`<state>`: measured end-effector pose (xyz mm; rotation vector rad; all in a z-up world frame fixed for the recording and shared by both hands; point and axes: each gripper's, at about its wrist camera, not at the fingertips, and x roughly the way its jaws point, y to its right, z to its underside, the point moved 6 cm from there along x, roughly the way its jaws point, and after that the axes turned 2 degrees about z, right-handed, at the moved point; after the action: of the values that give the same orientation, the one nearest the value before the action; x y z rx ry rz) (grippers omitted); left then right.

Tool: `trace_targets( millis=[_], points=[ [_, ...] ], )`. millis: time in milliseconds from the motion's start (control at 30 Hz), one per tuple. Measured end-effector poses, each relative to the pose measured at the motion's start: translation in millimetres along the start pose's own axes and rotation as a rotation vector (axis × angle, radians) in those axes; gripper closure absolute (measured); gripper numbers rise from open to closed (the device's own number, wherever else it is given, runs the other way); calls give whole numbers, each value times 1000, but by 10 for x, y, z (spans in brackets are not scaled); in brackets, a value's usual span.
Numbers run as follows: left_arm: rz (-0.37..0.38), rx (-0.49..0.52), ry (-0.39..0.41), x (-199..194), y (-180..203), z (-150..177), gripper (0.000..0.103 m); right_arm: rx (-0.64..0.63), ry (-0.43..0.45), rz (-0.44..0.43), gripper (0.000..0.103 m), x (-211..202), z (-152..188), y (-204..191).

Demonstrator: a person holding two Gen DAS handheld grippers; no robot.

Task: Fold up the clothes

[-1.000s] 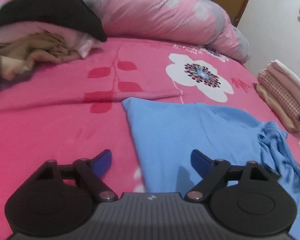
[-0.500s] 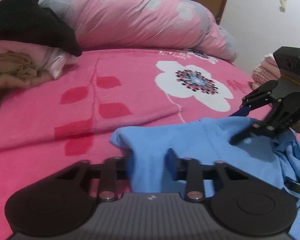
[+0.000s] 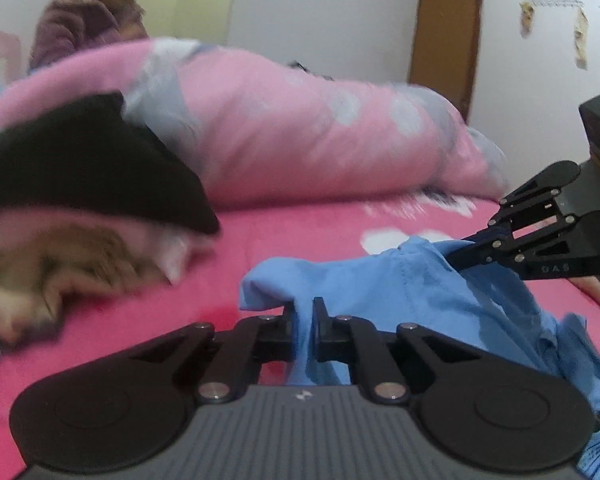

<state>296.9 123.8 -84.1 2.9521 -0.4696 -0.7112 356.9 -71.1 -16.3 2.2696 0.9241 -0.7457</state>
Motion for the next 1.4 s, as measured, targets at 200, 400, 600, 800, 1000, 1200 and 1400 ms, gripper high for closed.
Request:
trace_targets(
  millis=[200,400,600,800,1000,1200,1400],
  points=[
    [-93,-4,-10,424,-289,-6,95,-28,54,46,102,644,-279,256],
    [-118,-87,-132,702,-512,287,81,-9,-8,59,100,1391,-42,198],
    [-168,-105,-80,349,-554,101,17,151,51,115,61,873,-138,465],
    [-190,-126,-88,-121,-426,-51,0,467,181,170,35,-478,72,957],
    [-152,-222,-178,-181,-111,9,0,761,178,193,26,-1340,940,1250],
    [-29,-135,-177,61,405,154,0,1094,37,98,26,-1115,1799,1375],
    [17,-14,-178,318,748,380,0,1374,-15,-108,28,-341,2171,1416]
  ],
)
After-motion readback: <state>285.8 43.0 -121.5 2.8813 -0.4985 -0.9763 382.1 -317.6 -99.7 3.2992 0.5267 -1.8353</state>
